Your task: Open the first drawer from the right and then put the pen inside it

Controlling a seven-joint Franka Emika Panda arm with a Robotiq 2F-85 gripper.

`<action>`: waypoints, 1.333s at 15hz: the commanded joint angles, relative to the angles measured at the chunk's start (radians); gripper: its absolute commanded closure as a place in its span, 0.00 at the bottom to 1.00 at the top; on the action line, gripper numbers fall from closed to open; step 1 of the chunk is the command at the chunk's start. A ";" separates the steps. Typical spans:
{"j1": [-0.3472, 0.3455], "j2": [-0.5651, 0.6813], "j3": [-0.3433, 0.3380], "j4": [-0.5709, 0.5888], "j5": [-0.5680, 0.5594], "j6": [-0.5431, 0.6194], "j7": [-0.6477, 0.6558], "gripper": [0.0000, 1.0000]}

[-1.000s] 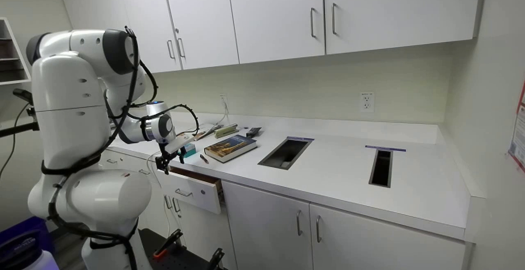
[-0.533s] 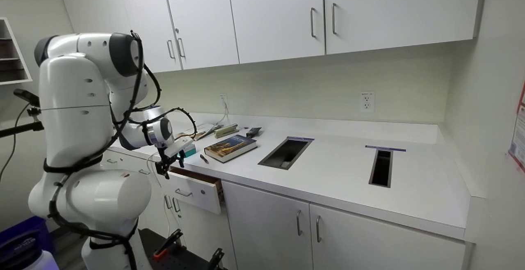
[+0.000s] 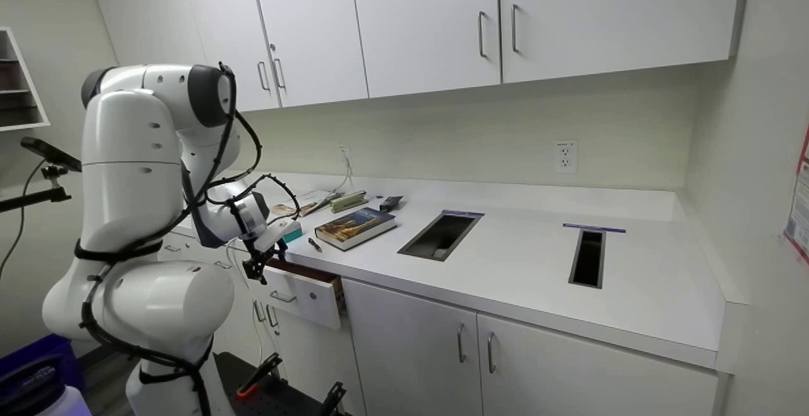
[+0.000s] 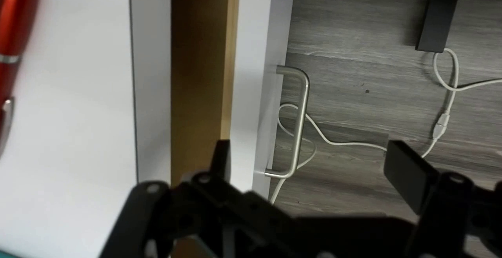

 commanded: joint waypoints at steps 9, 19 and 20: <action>0.052 0.153 -0.092 0.092 -0.167 0.101 0.102 0.15; -0.011 0.172 -0.014 0.110 -0.131 0.098 0.083 0.96; -0.027 0.172 0.008 0.101 -0.111 0.100 0.075 0.93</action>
